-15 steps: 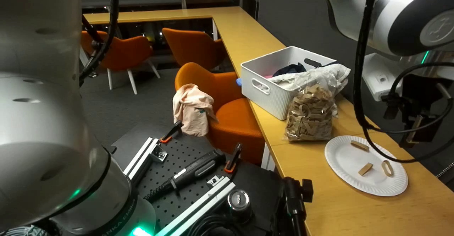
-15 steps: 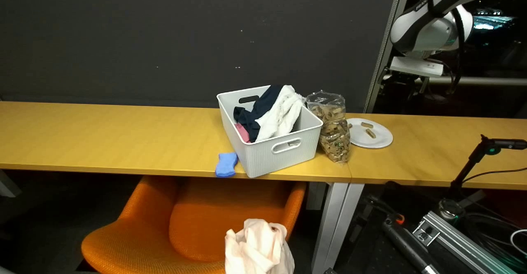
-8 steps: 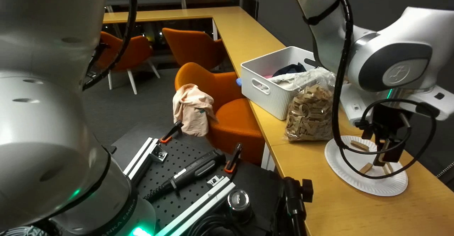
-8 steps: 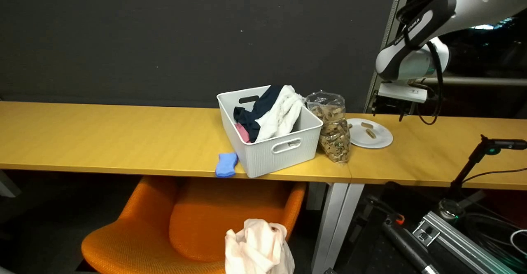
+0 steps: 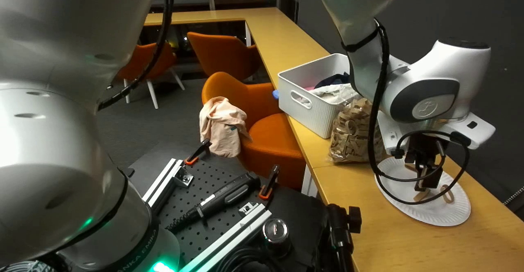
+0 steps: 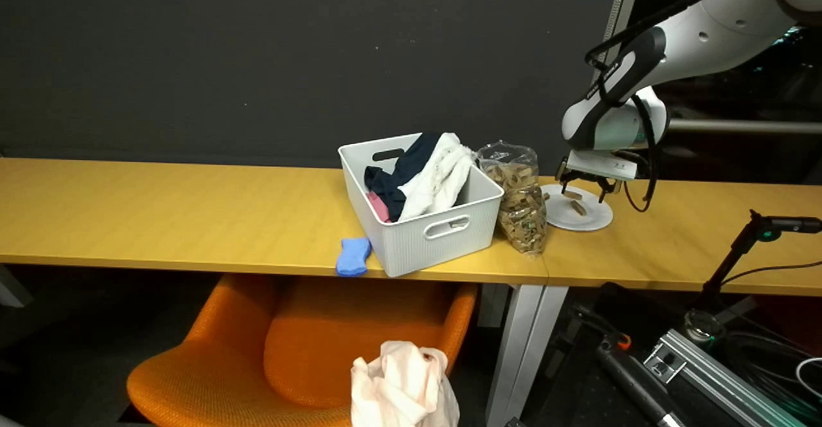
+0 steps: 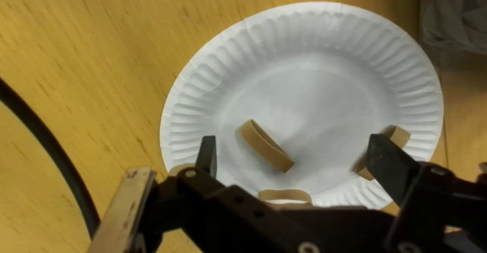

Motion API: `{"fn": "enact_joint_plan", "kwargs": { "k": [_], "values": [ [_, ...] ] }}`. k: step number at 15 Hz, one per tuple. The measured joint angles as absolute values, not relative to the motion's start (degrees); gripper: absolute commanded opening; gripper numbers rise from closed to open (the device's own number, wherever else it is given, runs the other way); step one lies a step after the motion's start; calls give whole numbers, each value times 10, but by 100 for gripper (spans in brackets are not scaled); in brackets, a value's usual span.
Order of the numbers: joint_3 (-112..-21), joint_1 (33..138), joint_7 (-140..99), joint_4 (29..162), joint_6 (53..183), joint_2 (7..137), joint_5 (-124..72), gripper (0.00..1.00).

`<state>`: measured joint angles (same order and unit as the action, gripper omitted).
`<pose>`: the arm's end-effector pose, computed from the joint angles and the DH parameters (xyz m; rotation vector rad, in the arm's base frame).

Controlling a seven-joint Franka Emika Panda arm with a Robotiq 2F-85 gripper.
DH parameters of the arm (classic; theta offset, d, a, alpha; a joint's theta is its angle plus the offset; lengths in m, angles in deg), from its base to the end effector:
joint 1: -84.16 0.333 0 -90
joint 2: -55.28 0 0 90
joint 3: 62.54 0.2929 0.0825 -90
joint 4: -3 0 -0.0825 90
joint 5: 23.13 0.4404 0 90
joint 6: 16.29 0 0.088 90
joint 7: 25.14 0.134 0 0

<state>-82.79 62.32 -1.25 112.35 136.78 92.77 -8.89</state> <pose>0.4868 -0.4536 0.0942 2.4303 -1.8111 0.2256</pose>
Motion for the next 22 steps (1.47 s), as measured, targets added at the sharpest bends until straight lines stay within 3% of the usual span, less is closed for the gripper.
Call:
{"fn": "enact_joint_plan", "kwargs": {
  "k": [11, 12, 13, 22],
  "values": [
    [-828, 637, -9, 1096, 1368, 965, -82, 100],
    [-828, 638, -9, 1096, 1368, 966, -82, 75],
    [-828, 640, -9, 1097, 1368, 968, -82, 74],
    [-830, 639, -9, 1098, 1368, 980, -82, 5]
  ]
}}
